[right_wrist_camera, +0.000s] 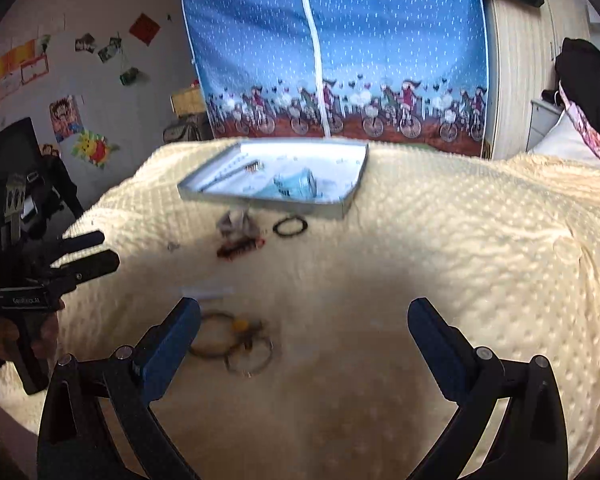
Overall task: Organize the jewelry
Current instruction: 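Move both open tools back toward the remaining items on the bedspread, then grasp the white hair clip with the left tool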
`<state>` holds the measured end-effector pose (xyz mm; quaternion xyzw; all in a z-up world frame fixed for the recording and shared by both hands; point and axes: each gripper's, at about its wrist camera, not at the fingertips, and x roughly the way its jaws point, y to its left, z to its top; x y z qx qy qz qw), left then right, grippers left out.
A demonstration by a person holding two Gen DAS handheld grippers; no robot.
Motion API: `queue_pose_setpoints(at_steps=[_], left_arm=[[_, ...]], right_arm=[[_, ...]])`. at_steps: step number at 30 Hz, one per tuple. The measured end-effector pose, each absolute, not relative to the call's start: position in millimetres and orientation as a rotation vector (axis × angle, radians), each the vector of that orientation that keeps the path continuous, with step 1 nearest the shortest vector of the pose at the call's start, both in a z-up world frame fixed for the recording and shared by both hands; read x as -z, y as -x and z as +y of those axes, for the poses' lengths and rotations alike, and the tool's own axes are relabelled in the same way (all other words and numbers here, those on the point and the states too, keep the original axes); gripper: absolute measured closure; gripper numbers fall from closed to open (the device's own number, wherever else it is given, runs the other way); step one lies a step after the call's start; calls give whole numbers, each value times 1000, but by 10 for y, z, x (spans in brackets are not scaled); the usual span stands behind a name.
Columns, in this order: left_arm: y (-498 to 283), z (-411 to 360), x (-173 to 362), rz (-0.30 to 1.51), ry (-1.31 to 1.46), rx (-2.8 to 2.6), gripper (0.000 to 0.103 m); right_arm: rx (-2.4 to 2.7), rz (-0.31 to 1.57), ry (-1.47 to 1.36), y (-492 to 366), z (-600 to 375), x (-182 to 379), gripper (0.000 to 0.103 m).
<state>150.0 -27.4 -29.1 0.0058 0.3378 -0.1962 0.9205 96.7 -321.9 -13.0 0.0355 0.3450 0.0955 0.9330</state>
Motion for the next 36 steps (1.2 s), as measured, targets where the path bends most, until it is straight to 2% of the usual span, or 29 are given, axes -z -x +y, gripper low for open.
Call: queue_pose_setpoints(at_steps=[9, 12, 13, 16, 19, 23, 27, 36], left_arm=[[-1686, -489, 554, 802, -77, 470, 0], [-1734, -562, 600, 813, -87, 497, 7], [-1749, -586, 615, 820, -93, 502, 14], [-1809, -660, 674, 845, -113, 518, 28], [-1859, -718, 723, 864, -128, 533, 39], [-1933, -779, 790, 897, -146, 547, 57], [-1997, -804, 818, 915, -132, 559, 64], [-2045, -866, 881, 941, -144, 567, 80]], right_arm=[[-217, 822, 12, -1179, -3103, 572, 1], [-234, 801, 18, -1204, -3044, 576, 2], [-239, 792, 23, -1199, -3023, 572, 6], [-262, 780, 54, -1196, -2942, 576, 32], [-300, 780, 71, -1220, -2856, 589, 41], [-363, 805, 59, -1270, -2774, 653, 67], [-392, 844, 34, -1295, -2741, 745, 76], [-383, 908, 23, -1306, -2730, 841, 77]])
